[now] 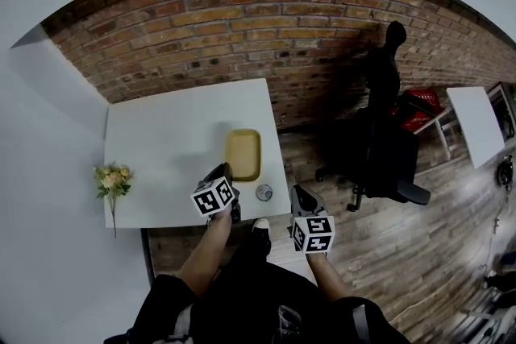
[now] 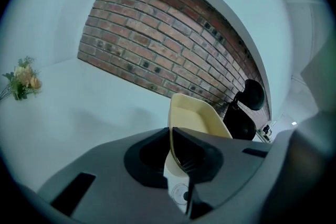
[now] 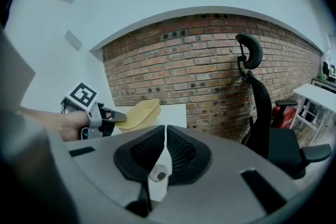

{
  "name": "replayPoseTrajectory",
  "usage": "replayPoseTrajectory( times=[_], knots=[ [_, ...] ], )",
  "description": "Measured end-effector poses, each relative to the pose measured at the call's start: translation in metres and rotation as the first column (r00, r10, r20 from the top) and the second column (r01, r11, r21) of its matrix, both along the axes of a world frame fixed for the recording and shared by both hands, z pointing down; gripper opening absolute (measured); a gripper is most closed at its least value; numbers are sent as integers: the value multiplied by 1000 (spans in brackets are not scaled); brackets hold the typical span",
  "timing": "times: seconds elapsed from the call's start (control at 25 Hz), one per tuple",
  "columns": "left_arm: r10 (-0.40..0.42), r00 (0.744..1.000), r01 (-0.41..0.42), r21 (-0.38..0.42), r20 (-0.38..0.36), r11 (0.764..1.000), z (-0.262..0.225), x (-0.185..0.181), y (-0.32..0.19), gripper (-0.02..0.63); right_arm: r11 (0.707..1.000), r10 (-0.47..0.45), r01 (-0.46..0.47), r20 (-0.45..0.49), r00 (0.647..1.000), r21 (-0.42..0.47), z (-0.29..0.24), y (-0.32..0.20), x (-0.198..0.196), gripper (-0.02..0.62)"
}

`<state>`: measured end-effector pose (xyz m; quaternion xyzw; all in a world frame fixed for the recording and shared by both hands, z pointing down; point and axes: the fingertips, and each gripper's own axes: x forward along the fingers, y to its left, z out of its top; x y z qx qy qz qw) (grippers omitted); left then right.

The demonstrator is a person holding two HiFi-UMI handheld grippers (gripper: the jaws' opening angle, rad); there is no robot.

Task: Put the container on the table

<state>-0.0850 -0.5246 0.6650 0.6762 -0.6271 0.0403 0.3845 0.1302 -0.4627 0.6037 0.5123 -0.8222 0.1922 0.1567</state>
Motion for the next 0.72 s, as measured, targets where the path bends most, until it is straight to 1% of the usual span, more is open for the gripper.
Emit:
replayPoseTrajectory(
  times=[0.44, 0.72],
  knots=[
    [-38, 999, 38, -54, 7, 998, 32, 0, -62, 29, 998, -21, 20, -16, 1000, -57, 18, -60, -3, 25],
    [-50, 999, 50, -85, 8, 995, 55, 4, -90, 29, 996, -15, 13, -25, 1000, -88, 27, -86, -2, 25]
  ],
)
